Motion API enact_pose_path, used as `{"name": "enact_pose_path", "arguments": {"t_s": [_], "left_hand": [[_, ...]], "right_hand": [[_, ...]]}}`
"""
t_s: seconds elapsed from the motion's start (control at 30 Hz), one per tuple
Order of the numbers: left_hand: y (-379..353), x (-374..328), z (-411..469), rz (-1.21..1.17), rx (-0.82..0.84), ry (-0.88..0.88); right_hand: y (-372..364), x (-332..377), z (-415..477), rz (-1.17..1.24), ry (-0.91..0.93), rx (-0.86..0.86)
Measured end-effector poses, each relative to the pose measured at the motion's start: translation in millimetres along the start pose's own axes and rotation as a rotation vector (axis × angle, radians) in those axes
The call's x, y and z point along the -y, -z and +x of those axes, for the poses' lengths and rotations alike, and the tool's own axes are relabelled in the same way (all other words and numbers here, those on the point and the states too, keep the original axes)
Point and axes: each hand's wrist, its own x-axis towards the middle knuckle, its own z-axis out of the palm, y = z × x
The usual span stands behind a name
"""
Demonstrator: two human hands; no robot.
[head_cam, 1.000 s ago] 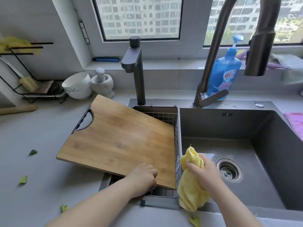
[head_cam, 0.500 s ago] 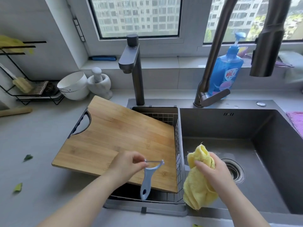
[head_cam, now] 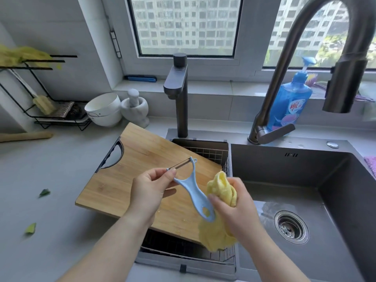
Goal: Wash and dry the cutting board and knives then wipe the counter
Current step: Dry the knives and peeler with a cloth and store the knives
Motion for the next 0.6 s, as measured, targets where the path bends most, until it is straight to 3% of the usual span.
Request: {"name": "enact_pose_path", "arguments": {"t_s": [0.1, 0.23, 0.33, 0.47, 0.53, 0.6], "left_hand": [[-3, -5, -3, -0.026, -0.008, -0.016], [-4, -8, -7, -0.028, 0.012, -0.045], [0, -4, -7, -0.035, 0.028, 0.004], [2, 1, -11, -0.067, 0.183, 0.143], [3, 0, -10, -0.053, 0.168, 0.139], [5, -1, -6, 0.0, 0.087, 0.084]], "right_hand": [[-7, 9, 3, -0.101, 0.077, 0.11], [-20, 8, 2, -0.132, -0.046, 0.309], [-23, 7, 3, -0.057, -0.089, 0.346], [-23, 9, 5, 0.109, -0.158, 0.449], [-25, 6, 5, 0.097, -0.188, 0.454], [-26, -2, 5, 0.136, -0.252, 0.335]]}}
